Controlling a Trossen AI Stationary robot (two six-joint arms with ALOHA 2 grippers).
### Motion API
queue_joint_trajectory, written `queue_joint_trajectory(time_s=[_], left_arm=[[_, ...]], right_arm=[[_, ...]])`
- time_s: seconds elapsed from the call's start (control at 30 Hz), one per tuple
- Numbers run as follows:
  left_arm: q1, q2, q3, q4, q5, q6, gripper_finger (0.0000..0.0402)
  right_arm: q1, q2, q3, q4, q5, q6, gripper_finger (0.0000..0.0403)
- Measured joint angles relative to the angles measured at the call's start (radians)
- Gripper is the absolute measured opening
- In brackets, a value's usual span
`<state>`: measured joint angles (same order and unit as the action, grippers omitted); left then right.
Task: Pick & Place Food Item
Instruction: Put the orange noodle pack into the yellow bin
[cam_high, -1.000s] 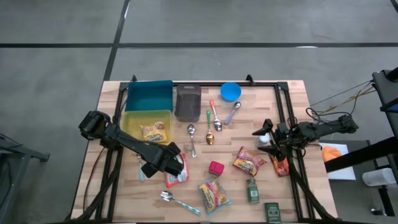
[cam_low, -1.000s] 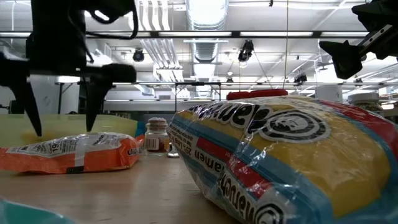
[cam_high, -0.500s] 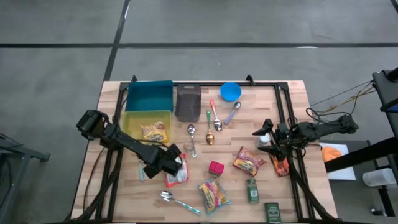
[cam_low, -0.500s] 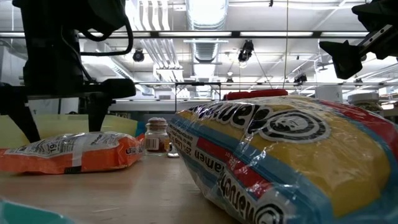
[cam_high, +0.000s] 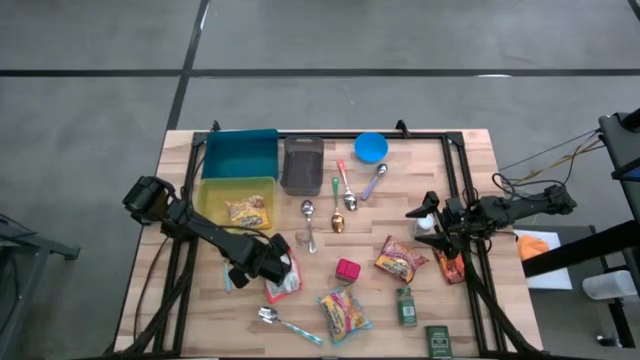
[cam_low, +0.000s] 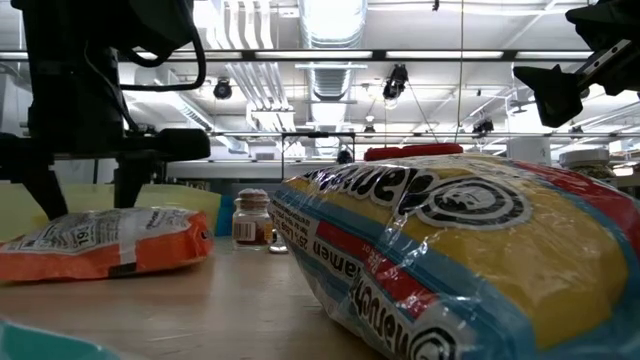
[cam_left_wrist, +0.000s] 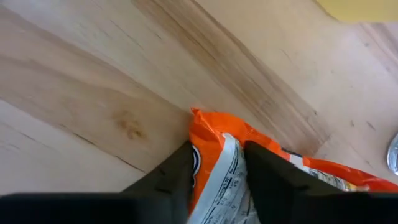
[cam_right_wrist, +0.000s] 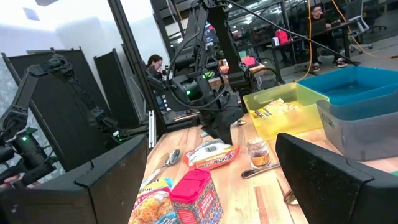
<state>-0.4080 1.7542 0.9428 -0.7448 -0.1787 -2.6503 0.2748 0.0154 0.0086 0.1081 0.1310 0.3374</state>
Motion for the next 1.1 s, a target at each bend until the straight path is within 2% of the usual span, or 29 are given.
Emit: queue_joint_trajectory(time_s=[0.17, 0.47, 0.8, 1.1], left_arm=[[0.000, 0.001, 0.000, 0.003, -0.006, 0.000, 0.0087], [0.002, -0.004, 0.000, 0.016, -0.032, 0.006, 0.0041], [0.003, -0.014, -0.001, 0.011, -0.031, 0.012, 0.0038], [0.003, -0.075, -0.001, 0.009, -0.058, 0.123, 0.0037]], right_arm=[[0.000, 0.000, 0.000, 0.000, 0.000, 0.000, 0.0351], [0.000, 0.000, 0.000, 0.000, 0.000, 0.000, 0.0351], [0.000, 0.000, 0.000, 0.000, 0.000, 0.000, 0.0351], [0.000, 0.000, 0.000, 0.000, 0.000, 0.000, 0.0351]])
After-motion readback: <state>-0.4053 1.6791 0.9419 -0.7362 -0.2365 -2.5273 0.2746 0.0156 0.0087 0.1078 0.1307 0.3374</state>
